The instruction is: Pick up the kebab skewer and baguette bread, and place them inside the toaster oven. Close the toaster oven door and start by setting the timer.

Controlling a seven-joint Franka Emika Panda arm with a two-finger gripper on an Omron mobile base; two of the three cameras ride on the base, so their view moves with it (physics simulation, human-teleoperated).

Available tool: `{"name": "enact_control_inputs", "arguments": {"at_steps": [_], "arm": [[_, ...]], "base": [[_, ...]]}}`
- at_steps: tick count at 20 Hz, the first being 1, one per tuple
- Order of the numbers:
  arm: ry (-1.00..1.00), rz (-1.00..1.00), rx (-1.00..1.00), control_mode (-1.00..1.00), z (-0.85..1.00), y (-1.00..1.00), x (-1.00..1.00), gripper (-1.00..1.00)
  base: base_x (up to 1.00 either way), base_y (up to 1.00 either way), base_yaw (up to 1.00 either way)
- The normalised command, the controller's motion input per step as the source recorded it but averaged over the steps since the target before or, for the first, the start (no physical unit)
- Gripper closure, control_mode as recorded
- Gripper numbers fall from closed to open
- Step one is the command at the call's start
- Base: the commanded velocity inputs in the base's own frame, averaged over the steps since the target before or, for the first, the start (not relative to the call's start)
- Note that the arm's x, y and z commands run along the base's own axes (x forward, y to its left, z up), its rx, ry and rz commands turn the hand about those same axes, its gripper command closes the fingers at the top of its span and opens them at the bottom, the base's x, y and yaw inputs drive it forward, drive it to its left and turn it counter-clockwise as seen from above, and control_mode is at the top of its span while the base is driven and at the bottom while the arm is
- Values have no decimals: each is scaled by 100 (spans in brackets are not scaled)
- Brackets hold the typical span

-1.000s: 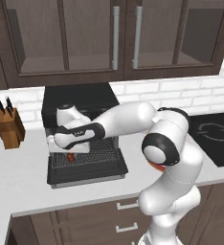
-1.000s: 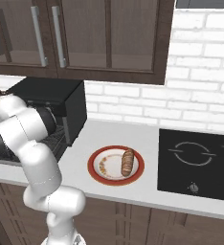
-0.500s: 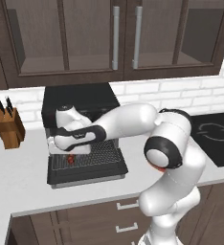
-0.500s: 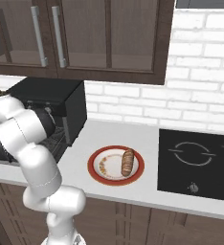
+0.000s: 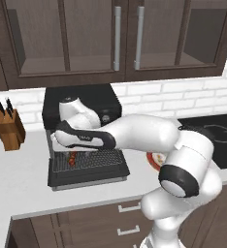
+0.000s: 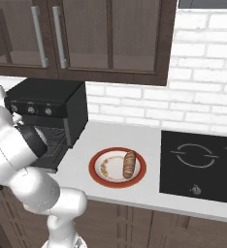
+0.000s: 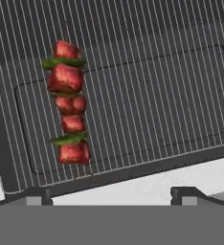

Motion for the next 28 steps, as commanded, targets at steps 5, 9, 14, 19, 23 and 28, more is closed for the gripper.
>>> {"name": "enact_control_inputs", "arguments": {"at_steps": [5, 9, 14, 19, 23, 28], "arm": [[-2, 0, 8, -100, 31, -100, -88, -100], [0, 0, 5, -100, 0, -100, -70, -100], [6, 0, 0, -100, 6, -100, -42, -100], [10, 0, 0, -100, 13, -100, -4, -100], [19, 0, 0, -100, 14, -100, 12, -100], [25, -1, 0, -100, 17, -100, 31, -100]], "base": [[0, 0, 0], [0, 0, 0], [0, 0, 0], [0, 0, 0], [0, 0, 0], [0, 0, 0]]}}
